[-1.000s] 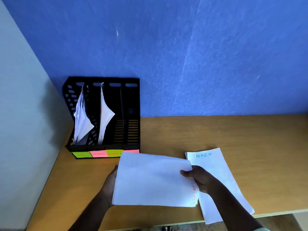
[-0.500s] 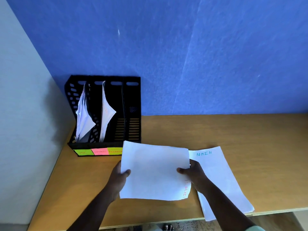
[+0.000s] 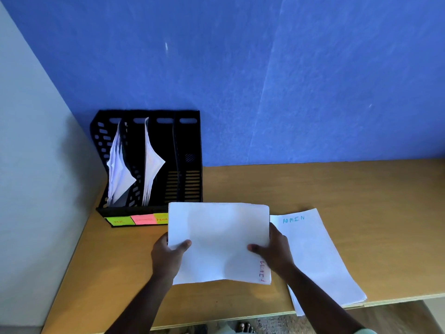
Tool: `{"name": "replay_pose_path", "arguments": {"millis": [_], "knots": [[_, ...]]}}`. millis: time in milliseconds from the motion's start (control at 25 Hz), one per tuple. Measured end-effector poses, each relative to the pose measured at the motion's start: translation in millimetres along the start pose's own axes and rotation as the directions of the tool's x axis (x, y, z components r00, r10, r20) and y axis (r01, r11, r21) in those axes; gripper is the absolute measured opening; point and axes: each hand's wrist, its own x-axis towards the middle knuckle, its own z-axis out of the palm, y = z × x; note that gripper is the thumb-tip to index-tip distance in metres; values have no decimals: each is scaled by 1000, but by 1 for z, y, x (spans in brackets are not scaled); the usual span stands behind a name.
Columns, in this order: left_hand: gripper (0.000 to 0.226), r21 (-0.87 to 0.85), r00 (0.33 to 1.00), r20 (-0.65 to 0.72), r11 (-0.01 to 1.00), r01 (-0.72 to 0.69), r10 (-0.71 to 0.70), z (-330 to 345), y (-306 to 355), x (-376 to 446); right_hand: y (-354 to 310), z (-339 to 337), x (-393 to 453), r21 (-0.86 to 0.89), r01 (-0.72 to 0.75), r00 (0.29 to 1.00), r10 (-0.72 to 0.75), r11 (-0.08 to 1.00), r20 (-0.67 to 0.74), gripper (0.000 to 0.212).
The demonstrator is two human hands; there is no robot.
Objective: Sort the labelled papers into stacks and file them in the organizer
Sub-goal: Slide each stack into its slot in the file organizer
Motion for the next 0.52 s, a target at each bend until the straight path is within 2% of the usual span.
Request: {"name": "replay_pose_path", "arguments": {"millis": [120,200,320,400,480,520], "knots": [[28,-83,1000,-16,996,20,-22,3,-3,-2,-2,3,2,-3,-8,996,7,1000,-93,50],[27,-137,1000,-1,991,-6,6,4,-1,-3,-5,1,2,157,-28,996,42,987,-84,36],[38,-179,992,-56,976,-120,112,11,5,-13,-14,8,-7,363,-21,986,80,931,-148,39],[45,-176,979,-95,965,-192,178,20,4,-21,-21,19,-15,393,17,973,75,919,-216,38],[46,-164,971,-110,959,-230,214,24,-1,-28,-22,29,-22,393,13,975,76,919,-210,29],[46,-154,969,-112,959,-236,220,25,-6,-28,-19,31,-24,371,-9,979,84,928,-186,30]]}}
